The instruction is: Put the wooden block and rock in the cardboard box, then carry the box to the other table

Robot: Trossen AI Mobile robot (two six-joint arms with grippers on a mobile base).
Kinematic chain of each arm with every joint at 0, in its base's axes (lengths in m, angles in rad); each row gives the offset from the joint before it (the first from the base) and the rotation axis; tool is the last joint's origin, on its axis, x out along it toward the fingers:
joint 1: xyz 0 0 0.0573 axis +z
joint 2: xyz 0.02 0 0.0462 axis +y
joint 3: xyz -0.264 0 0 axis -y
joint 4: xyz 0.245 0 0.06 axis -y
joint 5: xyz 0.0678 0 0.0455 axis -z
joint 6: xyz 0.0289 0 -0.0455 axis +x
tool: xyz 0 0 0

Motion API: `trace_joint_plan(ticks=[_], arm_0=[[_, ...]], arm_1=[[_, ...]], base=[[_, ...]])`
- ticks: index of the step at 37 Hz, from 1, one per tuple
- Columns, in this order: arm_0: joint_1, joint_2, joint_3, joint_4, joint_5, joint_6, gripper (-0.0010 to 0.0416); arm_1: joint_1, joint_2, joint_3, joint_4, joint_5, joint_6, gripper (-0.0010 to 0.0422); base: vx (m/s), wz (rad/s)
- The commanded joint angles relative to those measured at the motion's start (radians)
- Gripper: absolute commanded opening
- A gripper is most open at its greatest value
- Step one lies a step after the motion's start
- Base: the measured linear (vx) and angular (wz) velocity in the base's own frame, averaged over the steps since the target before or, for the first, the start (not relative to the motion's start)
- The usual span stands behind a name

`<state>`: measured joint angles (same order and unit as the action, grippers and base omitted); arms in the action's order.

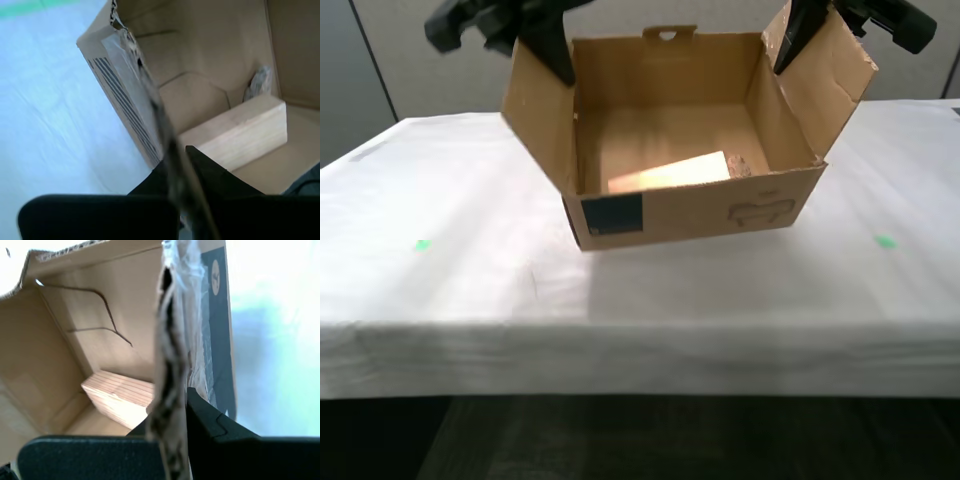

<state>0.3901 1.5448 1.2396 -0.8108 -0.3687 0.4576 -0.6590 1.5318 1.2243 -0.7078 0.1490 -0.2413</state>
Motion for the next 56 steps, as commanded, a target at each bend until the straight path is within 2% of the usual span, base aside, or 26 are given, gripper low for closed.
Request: trace_joint_plan(ticks=[1,6,11,14,18,29,40,42,46,50,56], arm_0=[[0.005,0.0,0.003,0.013,-0.029,0.014,-0.0001],[0.005,0.0,0.003,0.016,-0.024,0.026,-0.0001],[0.005,0.0,0.004,0.026,-0.021,0.05,-0.0001],[-0.003,0.006,0.012,0.026,0.008,0.051,-0.0001],[-0.016,0.034,0.024,0.027,0.038,0.05,-0.0001],[-0.019,0.158,0.094,0.048,0.038,0.029,-0.0001],[-0.04,0.217,0.147,0.041,0.039,0.04,-0.0001],[-0.045,0.217,0.146,0.042,0.061,0.042,-0.0001],[-0.061,0.217,0.146,0.04,0.135,0.048,-0.0001],[-0.096,0.217,0.134,0.041,0.139,0.063,-0.0001],[-0.126,0.217,0.121,0.041,0.138,0.063,-0.0001]], arm_1=[[0.008,0.046,0.061,0.009,0.047,0.038,-0.0001],[0.011,0.123,0.139,-0.033,0.047,0.119,-0.0001],[0.026,0.187,0.205,-0.037,0.047,0.15,-0.0001],[0.036,0.227,0.245,-0.036,0.047,0.167,-0.0001],[0.051,0.278,0.295,-0.046,0.047,0.174,-0.0001],[0.063,0.329,0.314,-0.05,0.054,0.202,-0.0001],[0.092,0.329,0.313,-0.051,0.062,0.216,-0.0001],[0.094,0.329,0.313,-0.04,0.062,0.218,-0.0001],[0.1,0.329,0.313,-0.011,0.066,0.232,-0.0001],[0.103,0.329,0.313,0.01,0.073,0.231,-0.0002],[0.104,0.329,0.312,0.006,0.073,0.231,-0.0002]], base=[[0.163,0.05],[0.135,0.038],[0.103,0.022],[0.088,0.003],[0.08,-0.001],[0.086,-0.004],[0.078,0.0],[0.027,-0.003],[0.008,-0.001],[0.0,0.0],[0.0,0.0]])
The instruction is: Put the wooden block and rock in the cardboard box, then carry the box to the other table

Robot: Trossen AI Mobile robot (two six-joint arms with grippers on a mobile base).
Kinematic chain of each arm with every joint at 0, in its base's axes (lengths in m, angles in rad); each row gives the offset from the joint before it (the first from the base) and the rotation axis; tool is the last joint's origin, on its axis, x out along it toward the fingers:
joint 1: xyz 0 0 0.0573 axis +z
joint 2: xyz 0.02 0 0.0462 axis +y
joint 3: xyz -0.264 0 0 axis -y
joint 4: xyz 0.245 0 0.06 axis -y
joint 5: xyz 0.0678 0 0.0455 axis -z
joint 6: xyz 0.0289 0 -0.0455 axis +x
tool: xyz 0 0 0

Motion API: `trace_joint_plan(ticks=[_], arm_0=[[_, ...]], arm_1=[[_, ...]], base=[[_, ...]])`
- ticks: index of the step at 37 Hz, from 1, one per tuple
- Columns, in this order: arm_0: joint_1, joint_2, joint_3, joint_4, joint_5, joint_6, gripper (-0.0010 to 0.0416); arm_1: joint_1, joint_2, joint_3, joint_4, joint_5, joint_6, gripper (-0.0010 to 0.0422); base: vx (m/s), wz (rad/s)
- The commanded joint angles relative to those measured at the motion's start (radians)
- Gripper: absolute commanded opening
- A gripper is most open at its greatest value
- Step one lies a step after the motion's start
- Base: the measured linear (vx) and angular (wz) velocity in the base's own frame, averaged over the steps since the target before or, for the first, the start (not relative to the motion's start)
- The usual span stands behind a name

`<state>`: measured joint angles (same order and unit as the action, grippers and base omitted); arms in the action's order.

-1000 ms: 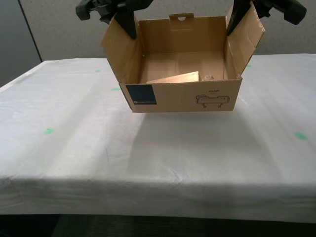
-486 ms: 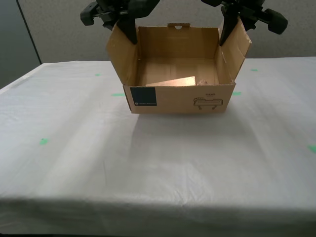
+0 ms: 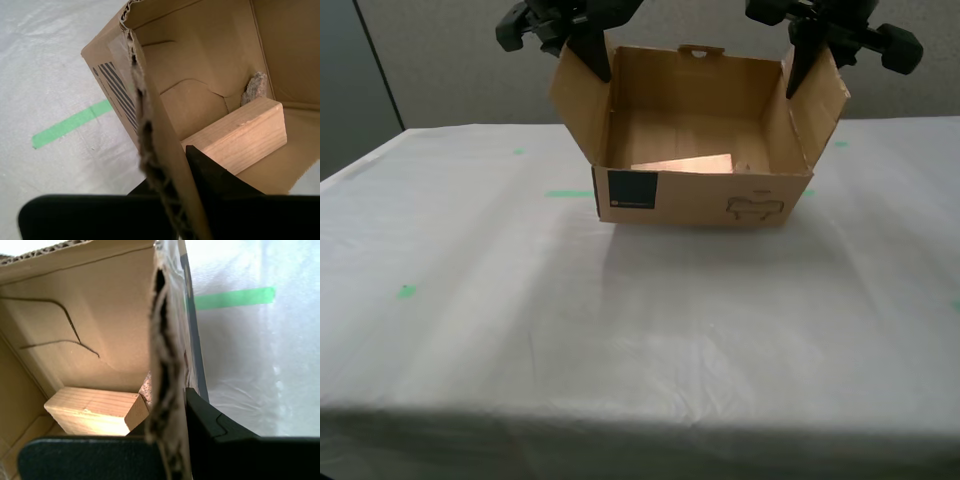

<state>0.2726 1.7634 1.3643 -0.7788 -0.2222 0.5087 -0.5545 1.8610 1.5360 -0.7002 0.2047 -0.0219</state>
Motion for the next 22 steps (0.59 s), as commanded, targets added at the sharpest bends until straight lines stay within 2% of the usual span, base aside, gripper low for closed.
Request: trace_joint_plan(ticks=[1,5,9,16,19,22], arm_0=[[-0.01,-0.001,-0.005,0.009,-0.008,0.012,-0.0001],[-0.01,-0.001,-0.003,0.028,-0.008,0.012,-0.0001],[-0.01,-0.001,-0.003,0.062,-0.012,0.022,-0.0001],[-0.014,0.051,0.007,0.068,-0.014,0.029,-0.0001],[-0.019,0.089,0.031,0.07,-0.025,0.007,-0.0001],[-0.018,0.106,0.054,0.074,-0.023,0.004,-0.0001]], arm_1=[[0.0,0.0,0.001,-0.001,0.018,0.012,-0.0002],[0.0,0.03,0.009,-0.002,0.024,0.011,-0.0002],[0.0,0.1,0.033,-0.011,0.069,0.005,-0.0002],[0.0,0.186,0.124,-0.013,0.062,-0.036,-0.0002],[-0.001,0.216,0.18,-0.04,0.063,-0.058,-0.0002],[-0.001,0.246,0.229,-0.071,0.048,-0.059,-0.0002]], base=[[0.0,0.0],[0.0,0.0],[-0.002,-0.042],[-0.005,-0.164],[0.0,-0.181],[-0.004,-0.156]])
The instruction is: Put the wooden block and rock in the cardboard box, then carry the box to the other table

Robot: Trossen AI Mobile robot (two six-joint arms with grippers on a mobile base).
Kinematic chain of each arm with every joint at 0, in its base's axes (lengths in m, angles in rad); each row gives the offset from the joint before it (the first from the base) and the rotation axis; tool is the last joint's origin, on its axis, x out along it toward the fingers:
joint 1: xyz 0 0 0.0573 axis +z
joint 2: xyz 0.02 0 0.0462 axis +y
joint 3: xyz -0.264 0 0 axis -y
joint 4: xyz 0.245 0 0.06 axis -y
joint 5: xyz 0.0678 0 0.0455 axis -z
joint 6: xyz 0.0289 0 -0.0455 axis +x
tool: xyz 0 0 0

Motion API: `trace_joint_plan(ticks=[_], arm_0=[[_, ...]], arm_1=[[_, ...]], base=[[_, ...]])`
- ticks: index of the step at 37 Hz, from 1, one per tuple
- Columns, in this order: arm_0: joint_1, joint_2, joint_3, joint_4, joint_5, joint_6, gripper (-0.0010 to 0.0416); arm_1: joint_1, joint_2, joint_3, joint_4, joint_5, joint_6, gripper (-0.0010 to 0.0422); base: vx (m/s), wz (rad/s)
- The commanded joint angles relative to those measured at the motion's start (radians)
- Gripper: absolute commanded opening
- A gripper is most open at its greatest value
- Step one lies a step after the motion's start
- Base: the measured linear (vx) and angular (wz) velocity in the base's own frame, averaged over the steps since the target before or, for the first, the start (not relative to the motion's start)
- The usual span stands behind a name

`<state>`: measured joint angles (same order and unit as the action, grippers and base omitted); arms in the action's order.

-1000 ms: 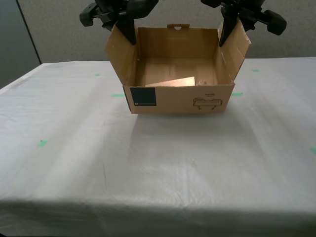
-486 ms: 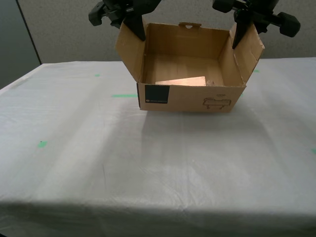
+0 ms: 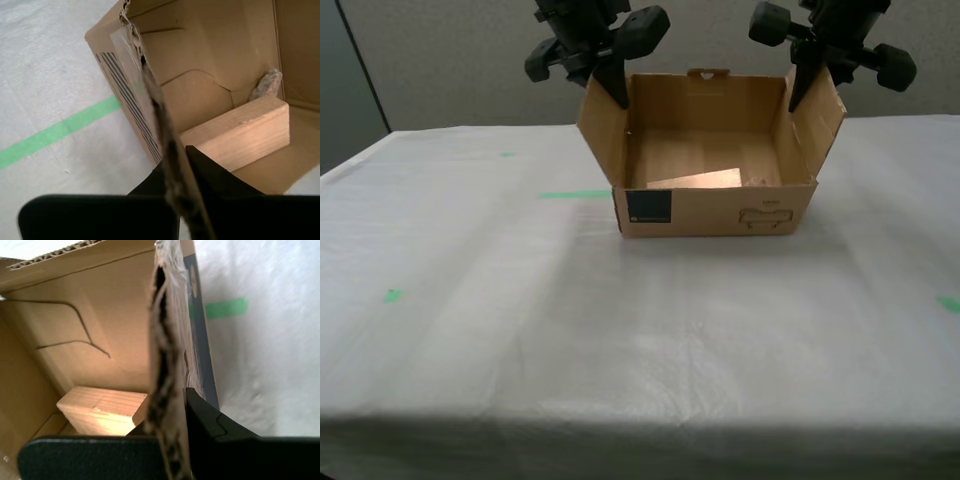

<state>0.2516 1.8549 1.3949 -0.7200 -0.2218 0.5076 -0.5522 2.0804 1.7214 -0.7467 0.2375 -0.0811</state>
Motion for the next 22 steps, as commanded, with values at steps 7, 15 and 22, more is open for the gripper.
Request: trace_joint_plan(ticks=[7,15,22], arm_0=[[0.002,0.106,0.164,-0.099,-0.05,-0.002,-0.0001],[0.003,0.17,0.301,-0.233,-0.05,-0.034,0.0],[0.003,0.167,0.309,-0.227,-0.049,-0.052,0.0]], arm_1=[[-0.001,0.093,0.125,-0.097,-0.002,-0.024,-0.0001],[0.002,0.088,0.124,-0.093,-0.034,-0.016,0.0],[0.004,0.088,0.124,-0.091,-0.043,-0.018,0.0]], base=[[-0.002,-0.078],[0.0,0.0],[-0.002,-0.13]])
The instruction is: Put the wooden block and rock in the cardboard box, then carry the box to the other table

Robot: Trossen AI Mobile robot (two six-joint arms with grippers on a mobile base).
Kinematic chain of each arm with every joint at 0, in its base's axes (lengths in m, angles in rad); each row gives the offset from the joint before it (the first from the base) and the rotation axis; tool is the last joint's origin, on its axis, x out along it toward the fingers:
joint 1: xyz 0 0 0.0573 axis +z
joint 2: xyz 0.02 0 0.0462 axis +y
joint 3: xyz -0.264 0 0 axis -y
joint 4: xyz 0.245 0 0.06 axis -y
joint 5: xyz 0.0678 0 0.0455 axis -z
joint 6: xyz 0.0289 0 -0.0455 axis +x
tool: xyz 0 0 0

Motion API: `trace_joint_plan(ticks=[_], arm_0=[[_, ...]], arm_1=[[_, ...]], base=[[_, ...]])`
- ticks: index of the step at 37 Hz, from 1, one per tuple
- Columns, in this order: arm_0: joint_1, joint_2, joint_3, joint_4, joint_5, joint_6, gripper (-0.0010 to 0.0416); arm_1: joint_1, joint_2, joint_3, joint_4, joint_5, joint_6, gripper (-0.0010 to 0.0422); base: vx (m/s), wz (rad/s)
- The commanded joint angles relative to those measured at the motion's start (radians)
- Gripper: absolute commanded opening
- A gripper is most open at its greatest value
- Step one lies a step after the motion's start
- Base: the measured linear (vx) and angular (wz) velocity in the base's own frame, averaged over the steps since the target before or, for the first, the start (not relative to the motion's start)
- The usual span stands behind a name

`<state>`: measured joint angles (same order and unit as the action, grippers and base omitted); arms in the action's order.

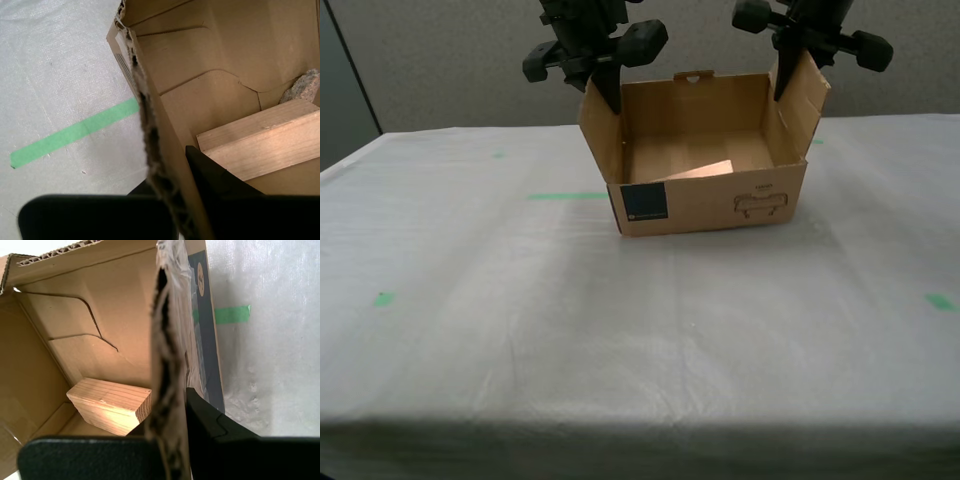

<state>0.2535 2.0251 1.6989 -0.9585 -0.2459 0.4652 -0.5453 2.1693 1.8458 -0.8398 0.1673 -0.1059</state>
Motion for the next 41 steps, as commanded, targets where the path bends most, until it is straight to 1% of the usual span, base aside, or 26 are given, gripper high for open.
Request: trace_joint_plan(ticks=[1,3,5,8,13,17,22,28,33,36,41], arm_0=[[0.002,-0.003,0.005,0.011,-0.025,-0.024,0.0],[0.002,-0.003,0.004,0.012,-0.022,-0.048,0.0],[0.002,-0.003,0.004,0.012,-0.019,-0.06,0.0],[0.003,-0.003,0.003,0.014,-0.019,-0.08,0.0001],[0.003,-0.002,0.003,0.013,-0.019,-0.082,0.0001],[0.003,-0.002,-0.002,0.012,-0.019,-0.082,0.0001],[0.003,-0.002,-0.041,0.023,-0.019,-0.082,0.0001],[0.003,-0.002,-0.101,0.082,-0.018,-0.085,0.0001],[0.003,-0.002,-0.124,0.106,-0.018,-0.093,0.0001],[0.003,-0.002,-0.128,0.11,-0.018,-0.107,0.0001],[0.003,-0.002,-0.128,0.11,-0.018,-0.108,0.0002]], arm_1=[[-0.003,-0.001,0.0,0.002,0.027,0.005,0.0],[-0.003,-0.001,0.0,0.003,0.027,0.0,0.0],[-0.002,-0.001,0.0,0.003,0.027,-0.003,0.0],[0.0,-0.001,0.0,0.003,0.027,-0.023,0.0],[0.005,-0.001,0.0,0.004,0.027,-0.054,0.0],[0.011,-0.001,0.0,0.004,0.025,-0.06,0.0],[0.018,-0.001,0.003,0.003,0.024,-0.068,0.0],[0.019,-0.001,0.034,0.0,0.024,-0.097,0.0],[0.02,-0.001,0.064,-0.029,0.024,-0.097,0.0],[0.02,-0.001,0.066,-0.038,0.024,-0.098,0.0],[0.021,0.002,0.065,-0.068,0.024,-0.097,0.0]], base=[[0.0,-0.101],[0.0,-0.069],[0.001,-0.059],[0.0,-0.052],[0.0,-0.008],[0.0,0.0],[-0.001,-0.128],[0.0,-0.122],[0.001,-0.067],[0.001,-0.051],[0.0,0.0]])
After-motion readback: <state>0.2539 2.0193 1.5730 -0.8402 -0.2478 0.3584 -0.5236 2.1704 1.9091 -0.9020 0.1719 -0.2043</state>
